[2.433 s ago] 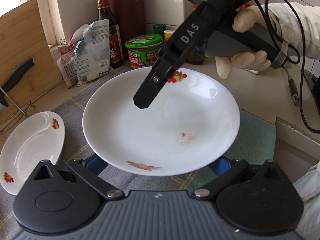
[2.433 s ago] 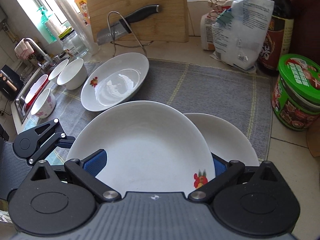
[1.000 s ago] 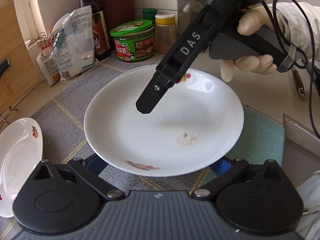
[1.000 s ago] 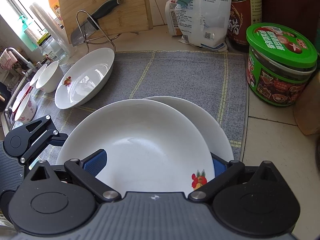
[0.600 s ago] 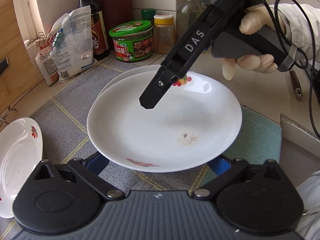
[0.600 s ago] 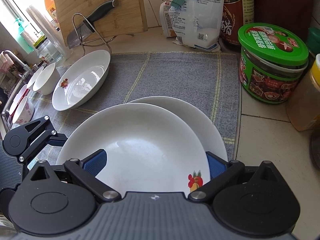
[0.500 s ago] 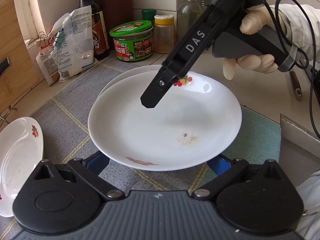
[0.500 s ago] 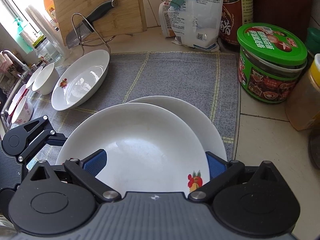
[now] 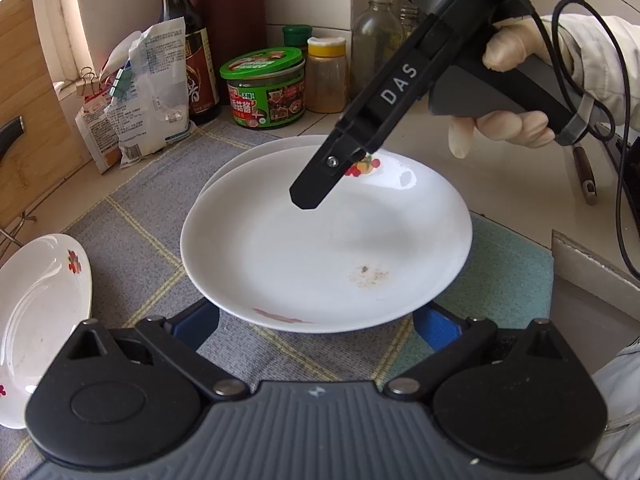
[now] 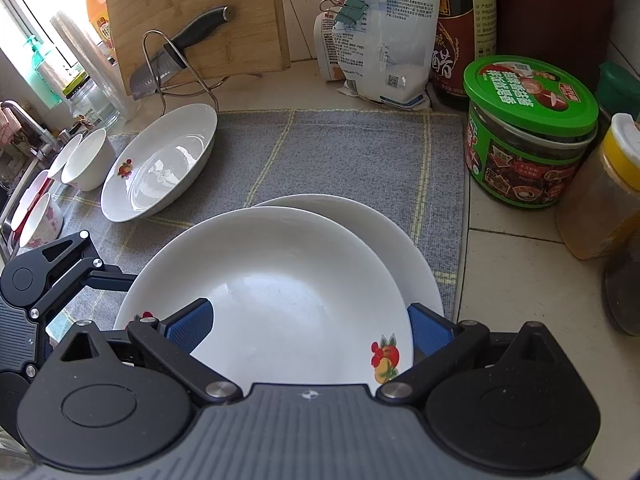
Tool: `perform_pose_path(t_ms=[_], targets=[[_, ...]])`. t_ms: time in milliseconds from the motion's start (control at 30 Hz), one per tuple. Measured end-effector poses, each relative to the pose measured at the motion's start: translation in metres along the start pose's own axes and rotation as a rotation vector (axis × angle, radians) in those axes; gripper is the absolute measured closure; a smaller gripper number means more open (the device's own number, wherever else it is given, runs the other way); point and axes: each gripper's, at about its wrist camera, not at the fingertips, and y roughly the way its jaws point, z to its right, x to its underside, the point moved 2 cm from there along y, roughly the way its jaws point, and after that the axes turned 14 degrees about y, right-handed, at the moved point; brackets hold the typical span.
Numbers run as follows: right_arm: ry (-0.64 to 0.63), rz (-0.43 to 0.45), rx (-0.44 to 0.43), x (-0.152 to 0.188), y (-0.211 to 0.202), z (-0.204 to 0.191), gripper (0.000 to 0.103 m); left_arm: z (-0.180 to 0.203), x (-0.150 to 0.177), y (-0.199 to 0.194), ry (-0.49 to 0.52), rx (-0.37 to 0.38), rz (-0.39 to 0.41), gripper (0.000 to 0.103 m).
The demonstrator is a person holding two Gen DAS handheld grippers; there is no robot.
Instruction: Organize plates and bowls
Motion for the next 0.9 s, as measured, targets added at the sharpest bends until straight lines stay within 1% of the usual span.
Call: perform_pose_path(t_ms=[433, 533, 767, 900], targets=[[0.005, 0.011, 0.030, 0.006, -0.007, -0.001, 0.000, 0.002, 0.000, -0.002, 0.002, -0.007, 0.010, 0.001], [0.008, 0.014, 0.036, 0.008, -0.009, -0.002, 0.000, 0.000, -0.001, -0.001, 0.001, 0.001, 0.005, 0.001], [0.018, 0.028, 0.056, 0.010, -0.013, 0.001, 0.000, -0.002, -0.003, 0.007, 0.023, -0.008, -0.016, 0.001], [0.030, 0.033, 0.052, 0.010, -0.016, 0.003, 0.000, 0.000, -0.001, 0.004, 0.013, -0.004, -0.001, 0.001]])
